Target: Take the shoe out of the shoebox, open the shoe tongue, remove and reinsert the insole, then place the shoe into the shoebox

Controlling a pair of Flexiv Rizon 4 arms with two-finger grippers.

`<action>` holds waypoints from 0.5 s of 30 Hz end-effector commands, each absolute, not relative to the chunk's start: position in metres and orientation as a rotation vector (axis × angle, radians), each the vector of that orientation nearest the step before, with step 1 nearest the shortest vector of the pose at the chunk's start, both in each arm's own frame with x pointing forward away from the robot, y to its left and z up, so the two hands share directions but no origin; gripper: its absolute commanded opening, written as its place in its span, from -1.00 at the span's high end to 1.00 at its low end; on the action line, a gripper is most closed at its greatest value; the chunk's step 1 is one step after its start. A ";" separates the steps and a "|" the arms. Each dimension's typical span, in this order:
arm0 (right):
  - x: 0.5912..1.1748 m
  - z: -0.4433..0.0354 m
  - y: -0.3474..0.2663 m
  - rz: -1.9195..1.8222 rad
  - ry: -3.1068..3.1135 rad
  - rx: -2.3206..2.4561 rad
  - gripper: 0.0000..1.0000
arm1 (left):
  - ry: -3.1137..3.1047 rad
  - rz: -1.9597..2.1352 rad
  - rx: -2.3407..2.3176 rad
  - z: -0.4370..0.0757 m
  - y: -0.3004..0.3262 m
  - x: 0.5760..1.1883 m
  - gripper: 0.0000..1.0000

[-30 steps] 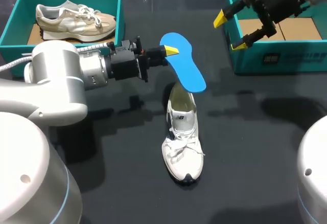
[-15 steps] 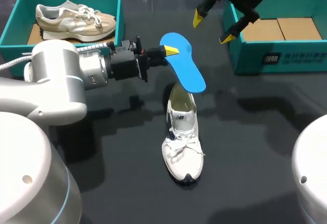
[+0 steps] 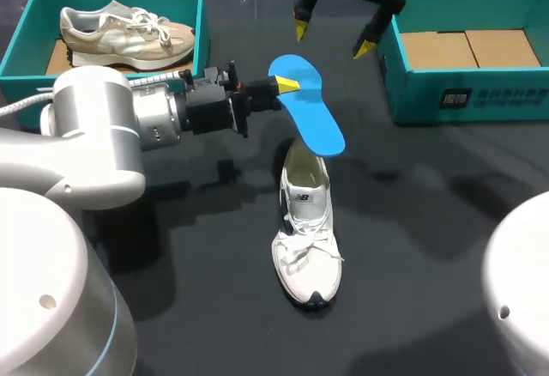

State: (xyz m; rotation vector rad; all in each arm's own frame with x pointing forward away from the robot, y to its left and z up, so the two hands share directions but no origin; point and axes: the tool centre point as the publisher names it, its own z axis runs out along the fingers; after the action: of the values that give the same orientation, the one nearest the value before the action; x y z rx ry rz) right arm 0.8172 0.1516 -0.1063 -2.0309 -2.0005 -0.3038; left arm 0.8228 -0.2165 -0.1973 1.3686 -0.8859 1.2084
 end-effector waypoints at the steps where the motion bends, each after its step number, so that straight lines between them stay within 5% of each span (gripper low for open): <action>1: 0.814 -0.097 0.161 0.003 -2.177 -2.221 -1.00 | -0.884 1.212 1.371 -0.197 -0.217 0.822 1.00; 15: 0.809 -0.098 0.179 0.083 -2.263 -2.282 -1.00 | -0.884 1.212 1.371 -0.197 -0.217 0.822 1.00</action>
State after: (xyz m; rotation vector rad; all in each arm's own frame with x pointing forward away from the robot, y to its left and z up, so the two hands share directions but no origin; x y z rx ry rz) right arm 0.8055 0.1728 -0.0957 -2.2187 -2.2013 -0.0713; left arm 0.8228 -0.2163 -0.1973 1.3685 -0.8860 1.2082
